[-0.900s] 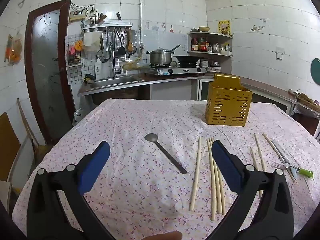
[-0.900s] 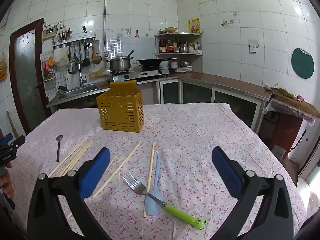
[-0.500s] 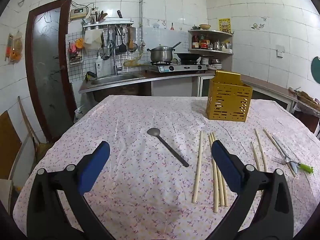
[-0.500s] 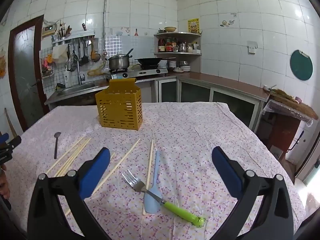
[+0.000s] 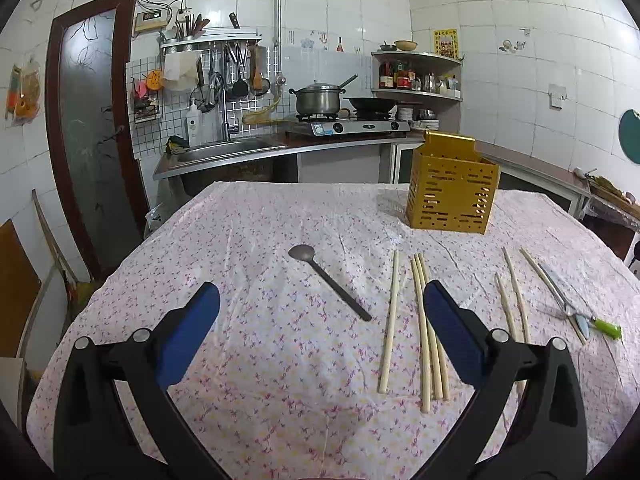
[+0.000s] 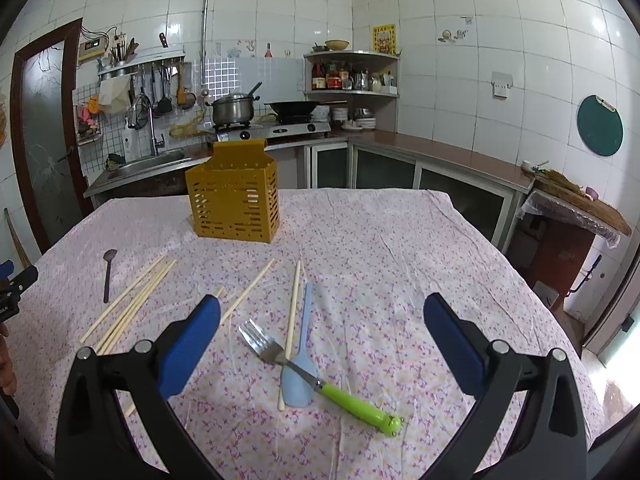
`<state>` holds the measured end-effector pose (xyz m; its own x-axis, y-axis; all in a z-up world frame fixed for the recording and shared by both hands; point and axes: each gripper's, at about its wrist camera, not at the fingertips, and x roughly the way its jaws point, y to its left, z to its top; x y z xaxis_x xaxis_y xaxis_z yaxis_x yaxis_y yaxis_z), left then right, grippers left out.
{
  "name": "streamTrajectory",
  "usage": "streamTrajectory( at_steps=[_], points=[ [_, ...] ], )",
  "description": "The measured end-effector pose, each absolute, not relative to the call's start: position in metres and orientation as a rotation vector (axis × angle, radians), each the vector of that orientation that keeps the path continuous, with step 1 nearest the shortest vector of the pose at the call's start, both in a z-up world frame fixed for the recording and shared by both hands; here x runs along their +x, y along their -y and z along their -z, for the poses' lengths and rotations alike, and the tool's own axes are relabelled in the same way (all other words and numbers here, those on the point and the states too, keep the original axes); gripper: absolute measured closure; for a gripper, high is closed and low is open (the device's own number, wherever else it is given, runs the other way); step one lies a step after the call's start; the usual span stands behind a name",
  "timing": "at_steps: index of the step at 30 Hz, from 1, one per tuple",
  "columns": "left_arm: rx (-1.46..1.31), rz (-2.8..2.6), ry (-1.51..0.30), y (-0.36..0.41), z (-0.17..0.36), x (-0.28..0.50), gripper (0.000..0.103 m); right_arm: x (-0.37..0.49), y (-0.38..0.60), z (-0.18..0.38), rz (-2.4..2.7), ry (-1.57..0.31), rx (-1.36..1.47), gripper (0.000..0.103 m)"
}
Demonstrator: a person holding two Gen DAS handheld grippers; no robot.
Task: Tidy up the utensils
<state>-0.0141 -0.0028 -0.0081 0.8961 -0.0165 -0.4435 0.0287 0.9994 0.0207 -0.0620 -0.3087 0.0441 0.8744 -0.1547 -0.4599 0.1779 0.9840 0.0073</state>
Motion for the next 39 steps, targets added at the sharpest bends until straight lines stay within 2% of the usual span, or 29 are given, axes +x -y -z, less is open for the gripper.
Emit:
streamTrajectory(
  at_steps=[39],
  points=[
    [0.016, 0.039, -0.502, 0.004, 0.009, -0.019, 0.005, -0.068, 0.298, -0.031, 0.146, -0.528, 0.060, 0.004]
  ],
)
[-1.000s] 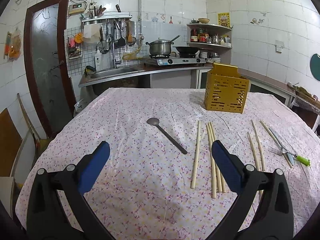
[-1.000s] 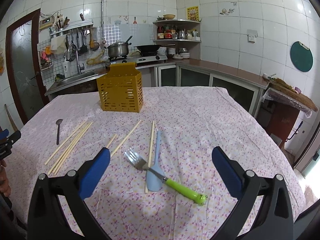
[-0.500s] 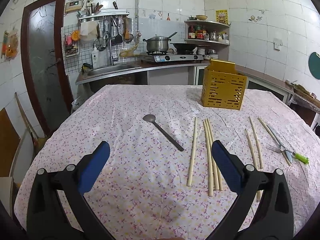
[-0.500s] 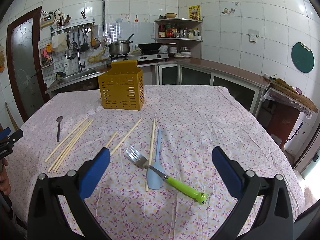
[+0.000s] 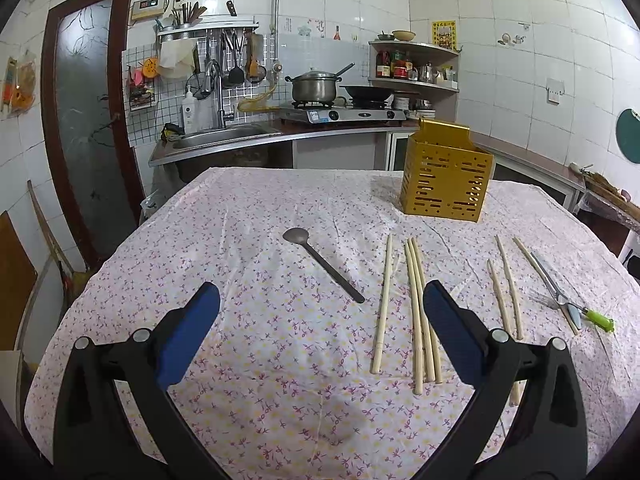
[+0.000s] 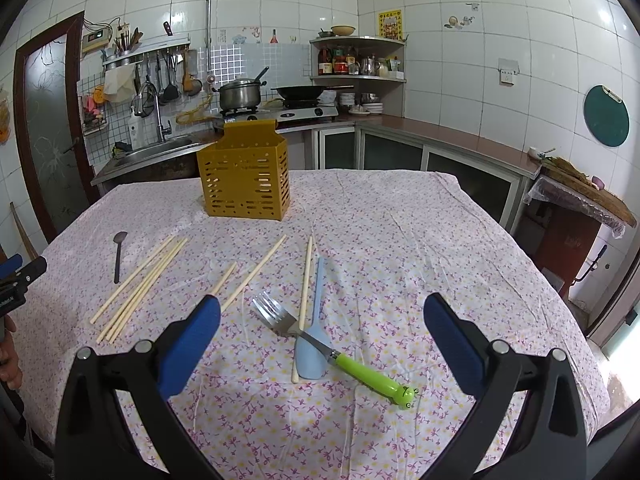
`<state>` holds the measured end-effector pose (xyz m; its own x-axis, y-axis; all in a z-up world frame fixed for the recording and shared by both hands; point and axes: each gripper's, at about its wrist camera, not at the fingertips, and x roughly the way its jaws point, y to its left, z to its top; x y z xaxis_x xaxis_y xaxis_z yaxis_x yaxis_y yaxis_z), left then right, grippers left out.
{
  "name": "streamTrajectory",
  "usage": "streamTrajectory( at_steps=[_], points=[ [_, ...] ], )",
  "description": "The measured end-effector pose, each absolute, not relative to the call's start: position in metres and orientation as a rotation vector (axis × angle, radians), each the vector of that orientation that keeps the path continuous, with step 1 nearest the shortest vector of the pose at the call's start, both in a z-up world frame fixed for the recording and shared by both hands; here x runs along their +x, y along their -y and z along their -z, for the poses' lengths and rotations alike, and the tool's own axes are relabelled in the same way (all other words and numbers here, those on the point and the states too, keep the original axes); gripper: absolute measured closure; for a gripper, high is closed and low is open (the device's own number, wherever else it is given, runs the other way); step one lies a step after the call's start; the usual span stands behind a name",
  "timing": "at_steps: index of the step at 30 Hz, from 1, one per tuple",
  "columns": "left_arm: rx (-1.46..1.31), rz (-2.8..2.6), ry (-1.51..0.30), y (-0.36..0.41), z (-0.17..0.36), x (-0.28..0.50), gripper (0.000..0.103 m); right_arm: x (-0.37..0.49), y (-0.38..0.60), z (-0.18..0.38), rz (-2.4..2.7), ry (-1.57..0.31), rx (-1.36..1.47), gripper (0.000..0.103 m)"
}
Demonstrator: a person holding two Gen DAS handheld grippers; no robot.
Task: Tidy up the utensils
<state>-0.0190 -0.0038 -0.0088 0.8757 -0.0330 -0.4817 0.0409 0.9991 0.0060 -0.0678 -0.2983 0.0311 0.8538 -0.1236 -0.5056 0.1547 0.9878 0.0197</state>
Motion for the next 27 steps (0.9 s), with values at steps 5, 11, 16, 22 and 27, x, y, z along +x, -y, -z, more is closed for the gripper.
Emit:
streamTrajectory(
  at_steps=[5, 11, 16, 22, 27],
  points=[
    [0.016, 0.036, -0.506, 0.0031, 0.0085, -0.0192, 0.005, -0.0669, 0.2978, -0.0300, 0.144, -0.531, 0.061, 0.004],
    [0.014, 0.036, -0.505, 0.0017, 0.0086, -0.0195, 0.005, -0.0664, 0.2962, -0.0282, 0.147, -0.535, 0.056, 0.004],
    [0.011, 0.040, -0.503, 0.0019, 0.0073, -0.0198, 0.005, -0.0652, 0.2974, -0.0280, 0.150, -0.535, 0.057, 0.004],
    [0.005, 0.041, -0.503, 0.0010, 0.0067, -0.0190, 0.005, -0.0663, 0.2986, -0.0307, 0.148, -0.527, 0.056, 0.004],
    [0.009, 0.042, -0.494, 0.0019, 0.0046, -0.0186, 0.005, -0.0663, 0.2987, -0.0308, 0.145, -0.527, 0.058, 0.004]
  ],
)
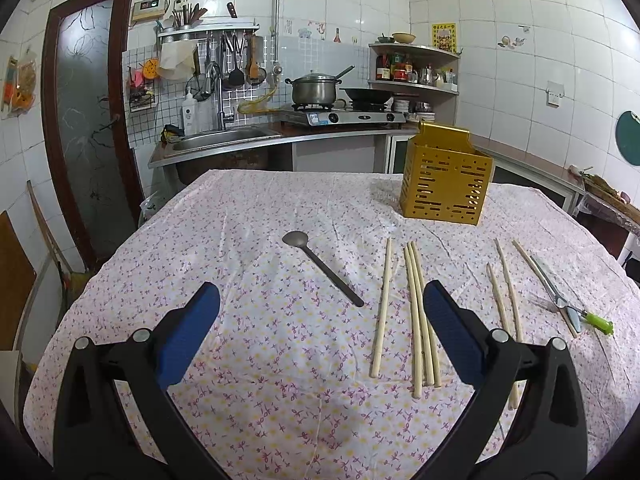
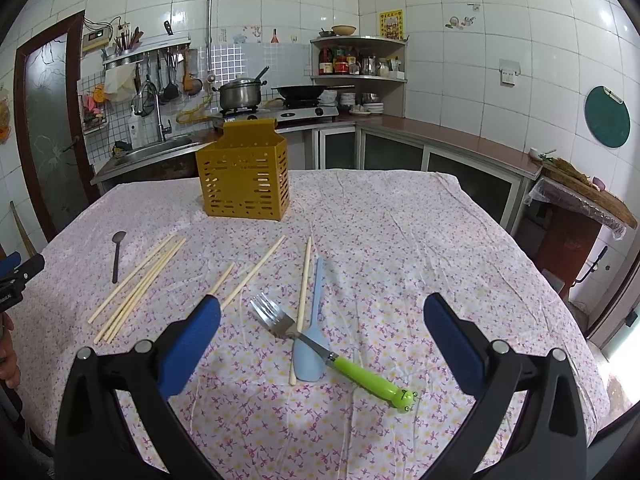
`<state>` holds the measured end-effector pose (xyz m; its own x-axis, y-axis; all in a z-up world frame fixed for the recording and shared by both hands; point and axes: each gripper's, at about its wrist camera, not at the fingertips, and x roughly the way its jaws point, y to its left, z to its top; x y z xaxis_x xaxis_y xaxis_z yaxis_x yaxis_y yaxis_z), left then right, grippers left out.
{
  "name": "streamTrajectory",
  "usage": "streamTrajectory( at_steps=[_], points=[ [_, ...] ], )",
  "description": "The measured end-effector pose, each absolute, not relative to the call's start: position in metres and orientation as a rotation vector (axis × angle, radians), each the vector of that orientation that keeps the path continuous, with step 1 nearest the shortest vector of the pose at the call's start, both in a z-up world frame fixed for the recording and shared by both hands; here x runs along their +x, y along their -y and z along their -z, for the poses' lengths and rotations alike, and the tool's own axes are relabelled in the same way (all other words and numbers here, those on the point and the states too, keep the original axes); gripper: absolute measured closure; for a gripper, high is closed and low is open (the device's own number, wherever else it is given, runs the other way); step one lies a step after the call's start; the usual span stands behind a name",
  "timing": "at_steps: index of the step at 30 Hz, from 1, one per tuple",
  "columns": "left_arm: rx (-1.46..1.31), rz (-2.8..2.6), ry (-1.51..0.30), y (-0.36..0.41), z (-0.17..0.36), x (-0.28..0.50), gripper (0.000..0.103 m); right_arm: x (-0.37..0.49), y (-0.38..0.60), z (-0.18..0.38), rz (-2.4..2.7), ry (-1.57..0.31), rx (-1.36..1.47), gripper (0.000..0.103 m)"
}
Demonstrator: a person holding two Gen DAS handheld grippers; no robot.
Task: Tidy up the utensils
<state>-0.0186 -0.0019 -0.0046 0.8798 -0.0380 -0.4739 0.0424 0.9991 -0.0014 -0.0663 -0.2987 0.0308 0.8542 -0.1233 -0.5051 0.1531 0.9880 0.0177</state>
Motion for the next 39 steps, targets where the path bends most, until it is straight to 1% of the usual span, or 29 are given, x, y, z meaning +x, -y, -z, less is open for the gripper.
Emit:
streamTrajectory(
  at_steps=[39],
  points=[
    [0.014, 0.045, -0.519, 0.004, 0.017, -0.010, 0.005, -0.057, 0.300, -0.021, 0.141, -0.573, 0.040, 0.004]
  ],
)
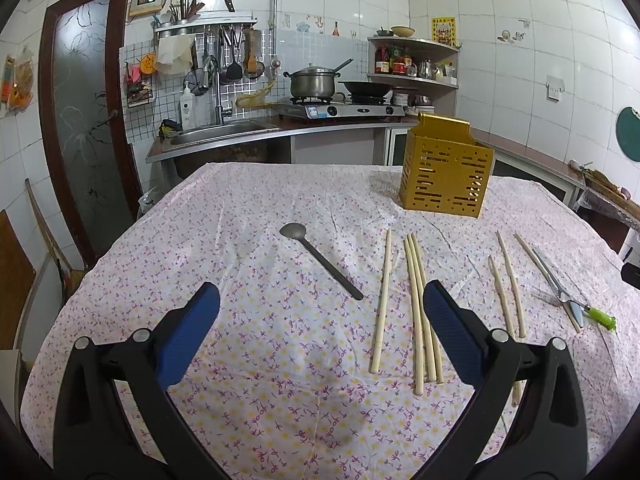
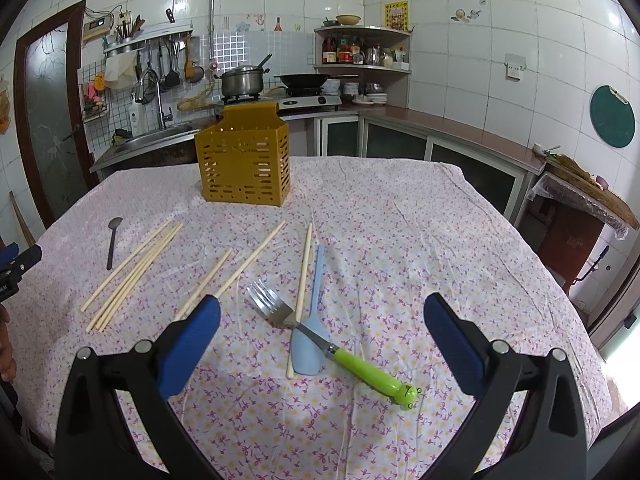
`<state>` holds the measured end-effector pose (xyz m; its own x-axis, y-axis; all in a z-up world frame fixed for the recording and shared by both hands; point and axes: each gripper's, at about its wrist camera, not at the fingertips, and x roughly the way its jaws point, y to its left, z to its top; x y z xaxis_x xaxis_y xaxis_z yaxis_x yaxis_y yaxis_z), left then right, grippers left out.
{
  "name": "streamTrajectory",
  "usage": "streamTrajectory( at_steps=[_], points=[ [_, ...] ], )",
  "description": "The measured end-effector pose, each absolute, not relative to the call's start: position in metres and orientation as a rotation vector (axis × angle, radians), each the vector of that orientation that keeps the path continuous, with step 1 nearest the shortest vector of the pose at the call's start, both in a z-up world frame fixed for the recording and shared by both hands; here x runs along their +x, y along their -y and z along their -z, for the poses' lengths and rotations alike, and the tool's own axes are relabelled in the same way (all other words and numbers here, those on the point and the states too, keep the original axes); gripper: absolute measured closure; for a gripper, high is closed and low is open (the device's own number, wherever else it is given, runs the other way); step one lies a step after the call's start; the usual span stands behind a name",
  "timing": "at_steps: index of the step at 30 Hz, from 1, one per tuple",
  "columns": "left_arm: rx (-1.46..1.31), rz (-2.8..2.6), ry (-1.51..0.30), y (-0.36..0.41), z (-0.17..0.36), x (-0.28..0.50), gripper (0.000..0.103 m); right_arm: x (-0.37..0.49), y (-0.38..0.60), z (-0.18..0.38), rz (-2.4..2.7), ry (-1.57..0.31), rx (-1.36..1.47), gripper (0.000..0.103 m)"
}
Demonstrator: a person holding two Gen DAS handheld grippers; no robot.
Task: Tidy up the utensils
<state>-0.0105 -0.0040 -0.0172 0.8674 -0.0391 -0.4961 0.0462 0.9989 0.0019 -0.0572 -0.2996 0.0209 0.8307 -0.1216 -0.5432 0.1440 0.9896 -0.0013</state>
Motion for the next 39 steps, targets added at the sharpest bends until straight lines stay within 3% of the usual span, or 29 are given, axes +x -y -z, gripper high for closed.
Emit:
streamTrajectory(
  at_steps=[15, 23, 30, 36, 39],
  points=[
    [0.012, 0.076, -0.652, 0.012, 0.050, 0.021, 0.005, -0.023, 0.295, 0.011, 0.105, -0.690, -0.017, 0.005],
    [0.021, 0.068, -0.695, 0.014, 0.060, 0.042, 0.005, 0.010, 0.281, 0.034, 0.065, -0.770, -0.055, 0.016],
    [-0.010, 0.068, -0.755, 0.008, 0.069, 0.068, 0.005, 0.034, 0.279, 0.054, 0.082, -0.847, -0.077, 0.034],
    [-0.020, 0.056, -0.794, 0.003, 0.074, 0.096, 0.005, 0.049, 0.288, 0.054, 0.107, -0.868, -0.072, 0.067],
    [-0.023, 0.035, -0.817, -0.002, 0.075, 0.113, 0.005, 0.056, 0.298, 0.049, 0.109, -0.855, -0.032, 0.079]
  ],
)
